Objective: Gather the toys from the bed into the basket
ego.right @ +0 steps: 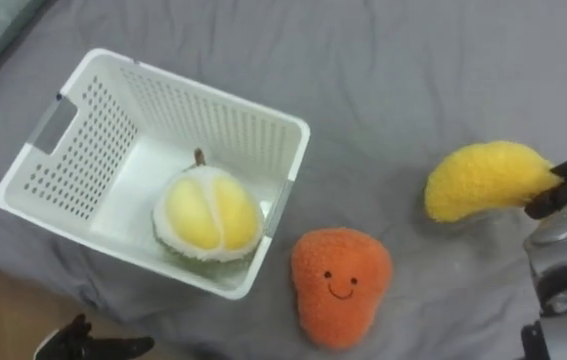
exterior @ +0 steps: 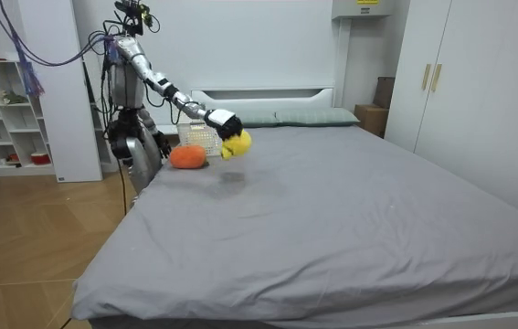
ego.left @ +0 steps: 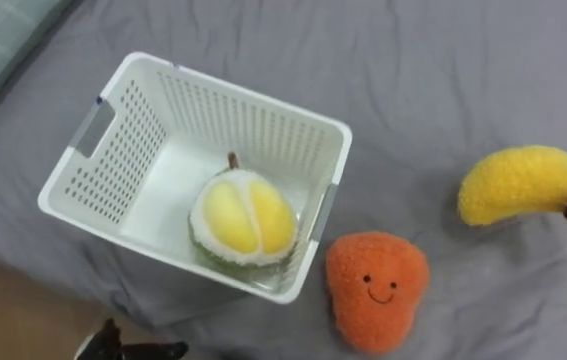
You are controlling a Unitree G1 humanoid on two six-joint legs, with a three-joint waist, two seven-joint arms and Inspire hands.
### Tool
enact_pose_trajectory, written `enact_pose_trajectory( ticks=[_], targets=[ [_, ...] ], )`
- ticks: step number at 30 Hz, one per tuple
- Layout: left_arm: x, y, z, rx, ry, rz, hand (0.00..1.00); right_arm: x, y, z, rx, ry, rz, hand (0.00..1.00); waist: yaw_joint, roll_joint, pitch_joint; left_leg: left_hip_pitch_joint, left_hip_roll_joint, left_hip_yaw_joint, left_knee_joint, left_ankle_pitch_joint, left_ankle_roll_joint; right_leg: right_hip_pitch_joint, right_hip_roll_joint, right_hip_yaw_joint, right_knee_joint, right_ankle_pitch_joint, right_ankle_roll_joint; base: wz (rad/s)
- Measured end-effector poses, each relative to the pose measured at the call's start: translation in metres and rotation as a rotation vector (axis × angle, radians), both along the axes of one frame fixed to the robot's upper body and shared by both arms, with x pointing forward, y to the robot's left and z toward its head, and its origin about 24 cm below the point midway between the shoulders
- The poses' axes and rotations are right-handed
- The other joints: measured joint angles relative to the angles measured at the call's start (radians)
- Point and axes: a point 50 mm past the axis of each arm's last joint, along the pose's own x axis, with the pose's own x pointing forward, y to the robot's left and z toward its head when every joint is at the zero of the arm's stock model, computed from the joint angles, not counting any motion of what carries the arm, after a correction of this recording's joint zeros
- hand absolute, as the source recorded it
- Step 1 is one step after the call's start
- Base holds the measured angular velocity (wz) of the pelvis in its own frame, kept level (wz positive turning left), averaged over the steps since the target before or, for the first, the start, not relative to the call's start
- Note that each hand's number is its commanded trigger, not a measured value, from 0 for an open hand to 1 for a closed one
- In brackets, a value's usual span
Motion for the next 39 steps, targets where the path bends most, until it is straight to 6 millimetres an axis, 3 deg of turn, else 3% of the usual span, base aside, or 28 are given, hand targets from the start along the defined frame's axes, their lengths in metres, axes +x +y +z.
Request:
enact_pose_trajectory(
  ticks=[1, 5, 6, 9, 16, 20, 32, 34, 39],
  targets=[
    [-0.005, 0.002, 0.001, 0.003, -0.002, 0.007, 0.00, 0.003, 0.001, 0.009, -0.010, -0.050, 0.020, 1.00, -0.013, -0.010, -0.0070, 0.028, -0.002, -0.001, -0.010, 0.000, 0.000, 0.033, 0.003, 0.000, -0.021, 0.000, 0.000, 0.07],
    [-0.020, 0.005, -0.002, 0.000, 0.023, 0.046, 0.00, 0.011, 0.016, 0.033, -0.050, -0.191, 0.118, 1.00, -0.024, -0.021, -0.0187, 0.126, -0.009, -0.009, -0.041, -0.002, -0.003, 0.142, 0.008, -0.004, -0.070, -0.001, 0.003, 0.03],
    [-0.020, 0.005, -0.002, -0.003, 0.017, 0.063, 0.00, 0.013, 0.024, 0.044, -0.065, -0.257, 0.167, 1.00, -0.039, -0.020, -0.0191, 0.141, -0.009, -0.010, -0.043, -0.003, -0.003, 0.156, 0.008, -0.006, -0.070, -0.002, 0.004, 0.00],
    [-0.023, 0.003, -0.004, -0.011, 0.028, 0.078, 0.00, 0.013, 0.049, 0.062, -0.078, -0.351, 0.303, 1.00, -0.041, -0.017, -0.0184, 0.175, -0.009, -0.005, -0.052, -0.002, -0.003, 0.184, 0.009, 0.001, -0.070, -0.002, 0.005, -0.03],
    [-0.021, -0.005, -0.005, -0.021, 0.026, 0.109, 0.00, 0.015, 0.090, 0.077, -0.016, -0.425, 0.481, 1.00, -0.047, -0.009, -0.0137, 0.213, -0.013, -0.015, -0.057, -0.003, -0.002, 0.228, 0.006, -0.008, -0.071, -0.004, 0.009, 0.05],
    [-0.018, -0.007, -0.004, 0.011, 0.037, 0.059, 0.00, 0.016, 0.124, 0.089, -0.008, -0.451, 0.627, 1.00, -0.042, -0.007, -0.0127, 0.215, -0.013, -0.021, -0.055, -0.003, -0.003, 0.232, 0.006, -0.013, -0.070, -0.004, 0.009, 0.04],
    [-0.009, -0.022, -0.005, 0.011, 0.037, -0.046, 0.00, 0.017, 0.196, 0.065, -0.022, -0.234, 0.960, 1.00, 0.072, -0.004, 0.0010, 0.245, -0.015, -0.025, -0.062, -0.008, -0.003, 0.261, 0.007, -0.015, -0.074, -0.005, 0.010, -0.01],
    [-0.008, -0.026, -0.006, 0.015, 0.040, -0.092, 0.00, 0.016, 0.208, 0.060, 0.012, -0.201, 1.005, 1.00, 0.100, -0.007, 0.0024, 0.245, -0.015, -0.030, -0.062, -0.008, -0.003, 0.262, 0.007, -0.019, -0.074, -0.005, 0.010, 0.03],
    [-0.009, -0.031, -0.007, -0.003, 0.046, -0.128, 0.00, 0.015, 0.230, 0.056, 0.022, -0.181, 1.068, 1.00, 0.129, -0.021, 0.0060, 0.233, -0.019, -0.052, -0.059, -0.008, -0.003, 0.262, 0.007, -0.032, -0.078, -0.005, 0.010, 0.12]
  ],
)
